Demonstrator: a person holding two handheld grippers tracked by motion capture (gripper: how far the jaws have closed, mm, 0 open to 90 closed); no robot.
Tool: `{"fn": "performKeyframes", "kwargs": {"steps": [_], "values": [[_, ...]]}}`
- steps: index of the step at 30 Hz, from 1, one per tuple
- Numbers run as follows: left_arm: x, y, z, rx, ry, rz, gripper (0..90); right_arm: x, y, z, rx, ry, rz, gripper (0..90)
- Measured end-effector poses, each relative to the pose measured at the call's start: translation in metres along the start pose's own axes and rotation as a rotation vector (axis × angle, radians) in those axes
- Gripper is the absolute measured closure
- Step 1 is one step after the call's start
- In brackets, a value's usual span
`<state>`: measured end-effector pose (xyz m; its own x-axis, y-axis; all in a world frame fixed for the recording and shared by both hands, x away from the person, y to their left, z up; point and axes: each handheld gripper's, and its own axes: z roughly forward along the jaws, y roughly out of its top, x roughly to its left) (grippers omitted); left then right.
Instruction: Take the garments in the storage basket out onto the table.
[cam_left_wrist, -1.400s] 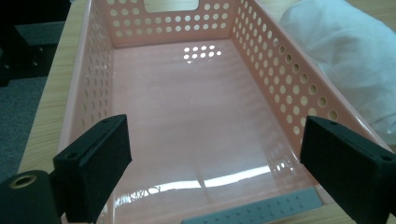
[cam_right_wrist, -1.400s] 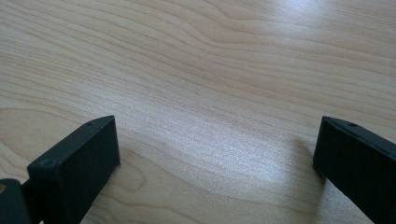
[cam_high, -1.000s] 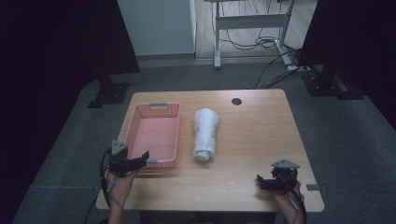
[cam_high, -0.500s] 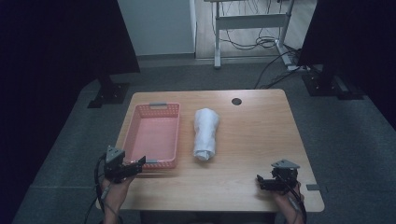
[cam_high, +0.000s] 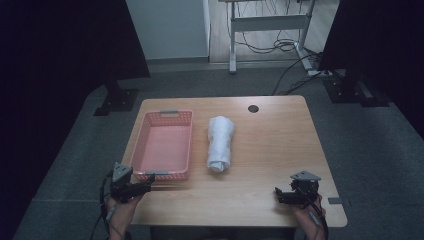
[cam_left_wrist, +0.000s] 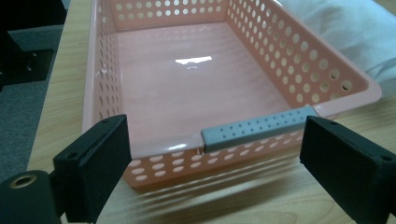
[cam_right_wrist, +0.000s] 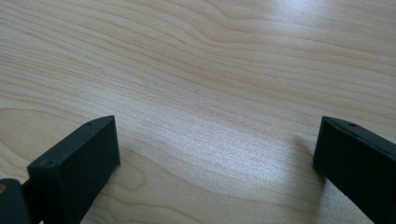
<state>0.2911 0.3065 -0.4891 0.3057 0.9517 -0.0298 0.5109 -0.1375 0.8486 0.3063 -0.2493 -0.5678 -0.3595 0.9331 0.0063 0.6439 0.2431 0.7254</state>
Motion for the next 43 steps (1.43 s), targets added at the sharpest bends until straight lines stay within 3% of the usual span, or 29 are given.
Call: {"fn": "performKeyframes", "kwargs": {"steps": [23,40,43], "values": [[-0.001,-0.036,0.005,0.023,0.003,-0.025,8.7,0.0,0.0,0.0,0.0,-0.002,0.005,0.2],[-0.006,-0.056,0.021,0.104,0.015,-0.014,7.9,0.0,0.0,0.0,0.0,-0.002,0.005,0.2],[-0.007,-0.058,0.022,0.103,0.0,-0.015,7.5,0.0,0.0,0.0,0.0,-0.002,0.005,0.2]]}}
